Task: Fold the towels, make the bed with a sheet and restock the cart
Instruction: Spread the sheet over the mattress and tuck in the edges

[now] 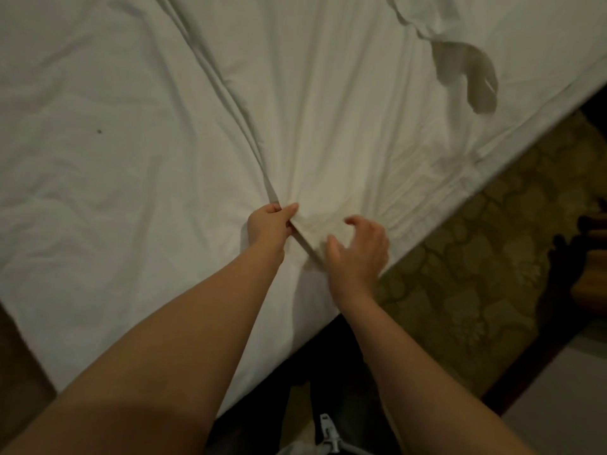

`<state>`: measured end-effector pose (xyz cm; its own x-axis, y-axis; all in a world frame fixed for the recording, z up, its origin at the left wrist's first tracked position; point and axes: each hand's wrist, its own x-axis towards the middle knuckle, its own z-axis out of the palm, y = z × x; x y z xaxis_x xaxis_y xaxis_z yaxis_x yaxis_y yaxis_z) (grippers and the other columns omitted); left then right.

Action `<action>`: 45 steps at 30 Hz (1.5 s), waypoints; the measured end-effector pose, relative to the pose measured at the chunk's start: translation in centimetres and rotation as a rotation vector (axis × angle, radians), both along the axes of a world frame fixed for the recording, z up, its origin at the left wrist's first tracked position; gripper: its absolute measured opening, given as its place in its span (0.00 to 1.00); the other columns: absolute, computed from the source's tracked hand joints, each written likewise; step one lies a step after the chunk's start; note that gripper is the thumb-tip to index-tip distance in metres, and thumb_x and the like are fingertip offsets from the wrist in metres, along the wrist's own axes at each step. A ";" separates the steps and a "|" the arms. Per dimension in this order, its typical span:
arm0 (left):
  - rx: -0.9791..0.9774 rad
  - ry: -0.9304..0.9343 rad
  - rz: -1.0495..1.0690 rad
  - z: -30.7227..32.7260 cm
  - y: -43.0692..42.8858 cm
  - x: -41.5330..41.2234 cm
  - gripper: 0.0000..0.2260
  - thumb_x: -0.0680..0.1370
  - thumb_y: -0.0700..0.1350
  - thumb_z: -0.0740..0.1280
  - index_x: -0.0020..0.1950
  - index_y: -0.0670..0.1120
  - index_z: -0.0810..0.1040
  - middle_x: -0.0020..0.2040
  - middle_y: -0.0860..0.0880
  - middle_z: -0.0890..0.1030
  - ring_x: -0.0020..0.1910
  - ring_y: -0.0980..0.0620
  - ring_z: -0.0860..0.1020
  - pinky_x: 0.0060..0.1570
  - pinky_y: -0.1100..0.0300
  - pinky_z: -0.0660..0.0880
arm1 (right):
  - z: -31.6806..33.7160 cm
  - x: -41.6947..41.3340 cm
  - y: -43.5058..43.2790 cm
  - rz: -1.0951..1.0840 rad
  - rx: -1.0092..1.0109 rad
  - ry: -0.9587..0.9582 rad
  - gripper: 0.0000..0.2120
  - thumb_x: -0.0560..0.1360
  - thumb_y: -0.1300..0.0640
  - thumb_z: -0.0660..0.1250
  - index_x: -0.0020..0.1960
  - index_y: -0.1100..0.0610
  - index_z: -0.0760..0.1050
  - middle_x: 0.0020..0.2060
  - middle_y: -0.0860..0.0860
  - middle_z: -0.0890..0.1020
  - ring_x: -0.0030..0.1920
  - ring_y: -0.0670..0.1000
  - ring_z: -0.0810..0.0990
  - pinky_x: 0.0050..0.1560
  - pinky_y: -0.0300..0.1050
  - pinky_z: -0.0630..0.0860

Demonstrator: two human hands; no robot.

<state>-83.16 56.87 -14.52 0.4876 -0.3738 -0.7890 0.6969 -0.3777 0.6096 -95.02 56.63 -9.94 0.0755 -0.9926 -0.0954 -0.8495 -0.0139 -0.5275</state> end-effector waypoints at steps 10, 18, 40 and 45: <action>-0.089 -0.025 -0.060 0.0 -2.5 2.9 0.07 0.75 0.45 0.70 0.48 0.42 0.80 0.50 0.41 0.83 0.50 0.43 0.81 0.53 0.48 0.78 | -3.6 2.4 -3.3 0.377 0.282 0.169 0.17 0.73 0.42 0.65 0.56 0.51 0.72 0.53 0.51 0.75 0.55 0.55 0.72 0.56 0.50 0.70; -0.079 -0.094 0.061 0.4 -7.6 9.2 0.11 0.74 0.43 0.71 0.54 0.39 0.79 0.48 0.43 0.82 0.49 0.44 0.81 0.56 0.49 0.77 | -4.1 2.2 -2.9 0.517 0.029 0.341 0.12 0.73 0.45 0.63 0.43 0.54 0.75 0.42 0.54 0.77 0.43 0.59 0.75 0.38 0.48 0.67; -0.086 -0.048 0.058 -0.9 -6.8 13.9 0.05 0.77 0.43 0.68 0.43 0.42 0.78 0.45 0.44 0.81 0.45 0.46 0.80 0.54 0.49 0.77 | -2.0 9.5 -4.1 0.577 0.052 0.275 0.20 0.72 0.46 0.67 0.59 0.55 0.72 0.55 0.56 0.74 0.54 0.60 0.73 0.49 0.53 0.69; -0.065 -0.103 0.052 -1.2 -7.1 14.1 0.10 0.78 0.47 0.66 0.40 0.42 0.78 0.42 0.43 0.81 0.43 0.45 0.80 0.51 0.50 0.77 | -2.8 14.8 -6.1 0.648 0.021 0.359 0.13 0.74 0.51 0.63 0.53 0.59 0.73 0.49 0.57 0.76 0.47 0.60 0.76 0.41 0.50 0.70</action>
